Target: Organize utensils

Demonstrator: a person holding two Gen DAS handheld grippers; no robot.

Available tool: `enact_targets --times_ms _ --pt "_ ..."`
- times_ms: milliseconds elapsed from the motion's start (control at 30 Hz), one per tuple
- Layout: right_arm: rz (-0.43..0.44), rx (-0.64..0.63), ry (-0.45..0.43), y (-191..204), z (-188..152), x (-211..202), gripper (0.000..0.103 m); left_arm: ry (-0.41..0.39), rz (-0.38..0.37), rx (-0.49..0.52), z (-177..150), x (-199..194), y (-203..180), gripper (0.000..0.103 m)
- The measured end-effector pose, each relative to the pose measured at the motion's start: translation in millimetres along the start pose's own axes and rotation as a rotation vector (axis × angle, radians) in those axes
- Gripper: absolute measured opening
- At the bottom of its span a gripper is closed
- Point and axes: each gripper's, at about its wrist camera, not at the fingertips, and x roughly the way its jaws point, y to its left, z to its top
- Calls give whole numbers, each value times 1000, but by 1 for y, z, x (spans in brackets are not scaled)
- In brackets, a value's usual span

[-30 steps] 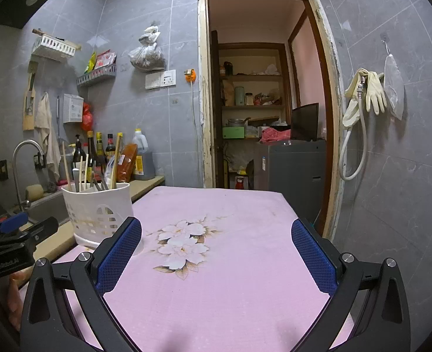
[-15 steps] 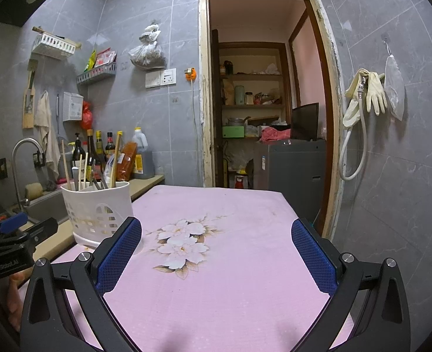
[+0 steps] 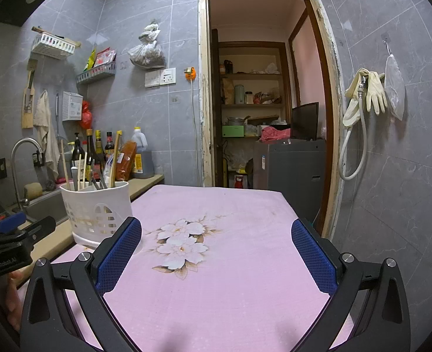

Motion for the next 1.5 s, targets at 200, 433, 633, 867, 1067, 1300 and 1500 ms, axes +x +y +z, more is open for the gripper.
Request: enact_targets --times_ms 200,433,633,867,1067,1300,1500 --pt "0 0 0 0 0 0 103 3 -3 -1 0 0 -1 101" --pt "-2 1 0 -2 0 1 103 5 -5 5 0 0 -1 101" --pt "-2 5 2 -4 0 1 103 4 -4 8 0 0 -1 101" --pt "-1 4 6 -5 0 3 103 8 -6 9 0 1 0 101" --pt "-1 7 9 -8 0 4 103 8 -3 4 0 1 1 101" --pt "0 9 12 -7 -1 5 103 13 -7 4 -1 2 2 101" --pt "-1 8 13 -7 -1 5 103 24 -8 2 -3 6 3 101"
